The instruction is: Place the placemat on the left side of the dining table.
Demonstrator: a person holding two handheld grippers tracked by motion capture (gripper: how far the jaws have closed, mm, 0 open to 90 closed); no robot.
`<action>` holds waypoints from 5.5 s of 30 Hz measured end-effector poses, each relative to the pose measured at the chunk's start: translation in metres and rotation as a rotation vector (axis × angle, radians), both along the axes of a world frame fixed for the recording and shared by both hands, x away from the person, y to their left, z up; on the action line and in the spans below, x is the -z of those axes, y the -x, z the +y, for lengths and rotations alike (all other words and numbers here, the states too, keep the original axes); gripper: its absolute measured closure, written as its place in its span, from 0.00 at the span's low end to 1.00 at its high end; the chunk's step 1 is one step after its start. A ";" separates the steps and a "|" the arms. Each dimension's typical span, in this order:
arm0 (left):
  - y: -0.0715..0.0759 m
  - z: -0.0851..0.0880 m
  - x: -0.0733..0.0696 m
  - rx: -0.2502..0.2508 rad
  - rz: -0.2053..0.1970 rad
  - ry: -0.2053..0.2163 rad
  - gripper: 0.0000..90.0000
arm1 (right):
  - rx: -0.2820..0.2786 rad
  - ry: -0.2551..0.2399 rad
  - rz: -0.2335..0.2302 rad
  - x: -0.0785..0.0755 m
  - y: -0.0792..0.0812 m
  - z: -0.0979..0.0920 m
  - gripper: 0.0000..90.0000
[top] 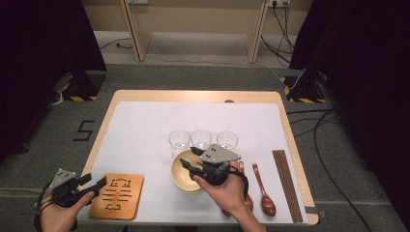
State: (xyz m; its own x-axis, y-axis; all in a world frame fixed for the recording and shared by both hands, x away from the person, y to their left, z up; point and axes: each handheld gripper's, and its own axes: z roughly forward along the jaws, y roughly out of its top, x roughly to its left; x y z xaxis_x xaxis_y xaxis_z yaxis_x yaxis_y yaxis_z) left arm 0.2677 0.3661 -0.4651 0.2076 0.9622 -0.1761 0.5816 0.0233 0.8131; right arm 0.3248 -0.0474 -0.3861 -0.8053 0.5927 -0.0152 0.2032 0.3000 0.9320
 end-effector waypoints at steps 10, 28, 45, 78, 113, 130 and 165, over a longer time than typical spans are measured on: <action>-0.001 -0.001 0.002 0.010 0.007 -0.003 0.37 | -0.061 0.006 0.016 0.002 0.004 0.033 0.54; -0.001 0.001 0.004 0.011 0.022 -0.001 0.37 | -0.177 0.047 0.058 0.010 0.016 0.084 0.53; -0.002 0.002 0.009 0.014 0.050 0.009 0.37 | -0.287 0.132 0.147 0.041 0.030 0.132 0.50; -0.005 0.009 0.022 0.021 0.104 0.053 0.36 | -0.349 0.222 0.334 0.106 0.023 0.164 0.43; -0.001 0.025 0.032 -0.032 0.189 0.139 0.38 | -0.381 0.230 0.334 0.109 0.017 0.186 0.40; 0.010 0.022 -0.007 0.092 0.013 0.387 0.49 | -0.385 0.229 0.322 0.109 0.017 0.187 0.39; 0.014 -0.002 -0.019 0.096 -0.083 0.404 0.96 | -0.358 0.192 0.263 0.083 0.016 0.167 0.47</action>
State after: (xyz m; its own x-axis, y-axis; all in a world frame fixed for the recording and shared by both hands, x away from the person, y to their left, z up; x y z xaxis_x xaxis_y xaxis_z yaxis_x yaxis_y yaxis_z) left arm 0.2540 0.3639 -0.4456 0.3225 0.7949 -0.5139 0.5299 0.2983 0.7939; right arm 0.3085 0.1198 -0.4693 -0.9493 0.2841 0.1346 0.2773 0.5555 0.7839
